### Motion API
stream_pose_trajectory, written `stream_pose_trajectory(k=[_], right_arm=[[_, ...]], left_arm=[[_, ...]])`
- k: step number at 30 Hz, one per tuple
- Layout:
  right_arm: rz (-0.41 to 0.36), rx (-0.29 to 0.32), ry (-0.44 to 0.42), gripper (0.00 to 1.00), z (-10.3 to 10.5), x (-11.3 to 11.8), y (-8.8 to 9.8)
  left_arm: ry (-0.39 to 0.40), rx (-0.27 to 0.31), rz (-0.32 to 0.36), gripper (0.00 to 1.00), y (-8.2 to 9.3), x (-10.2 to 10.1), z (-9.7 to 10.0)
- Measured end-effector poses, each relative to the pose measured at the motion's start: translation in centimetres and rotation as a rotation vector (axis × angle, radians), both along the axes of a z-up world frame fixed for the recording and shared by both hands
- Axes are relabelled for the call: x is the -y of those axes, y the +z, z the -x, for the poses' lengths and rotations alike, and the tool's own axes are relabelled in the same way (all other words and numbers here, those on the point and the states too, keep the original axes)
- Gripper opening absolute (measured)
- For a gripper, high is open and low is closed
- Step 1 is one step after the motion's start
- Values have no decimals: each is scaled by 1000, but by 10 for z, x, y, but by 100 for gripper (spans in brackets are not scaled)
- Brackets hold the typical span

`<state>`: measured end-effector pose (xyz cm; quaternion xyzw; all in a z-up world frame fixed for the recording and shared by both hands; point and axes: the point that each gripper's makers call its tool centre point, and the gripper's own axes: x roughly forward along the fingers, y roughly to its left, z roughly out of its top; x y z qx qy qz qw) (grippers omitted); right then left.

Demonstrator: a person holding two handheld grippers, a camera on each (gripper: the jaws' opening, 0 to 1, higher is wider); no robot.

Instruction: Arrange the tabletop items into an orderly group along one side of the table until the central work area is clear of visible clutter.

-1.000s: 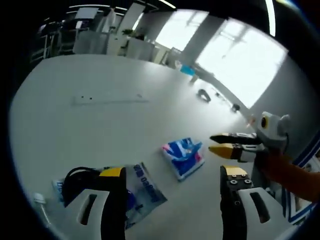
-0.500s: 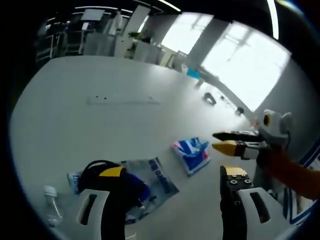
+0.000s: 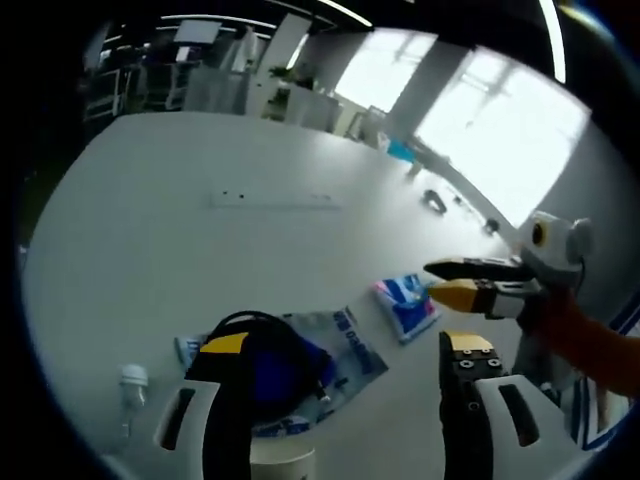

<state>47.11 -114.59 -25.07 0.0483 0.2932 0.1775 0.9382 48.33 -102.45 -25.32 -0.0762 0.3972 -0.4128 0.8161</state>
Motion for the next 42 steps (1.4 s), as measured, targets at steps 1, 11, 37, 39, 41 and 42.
stream_pose_trajectory(k=[1, 11, 37, 39, 41, 42], right_arm=[[0, 0, 7, 29, -2, -4, 0], [-9, -18, 88, 28, -17, -52, -10], [3, -94, 155, 24, -41, -90, -54], [3, -105, 159, 23, -42, -93, -58], [2, -106, 161, 23, -44, -95, -61], [2, -115, 163, 23, -45, -96, -65]], left_arm=[[5, 0, 1, 72, 0, -3, -2], [24, -7, -30, 71, -13, -30, -15], [-8, -25, -115, 62, -56, -53, -41], [-29, -17, -142, 59, -60, -54, -43], [-39, -11, -153, 57, -64, -53, -45], [-44, -12, -162, 56, -65, -52, -45]])
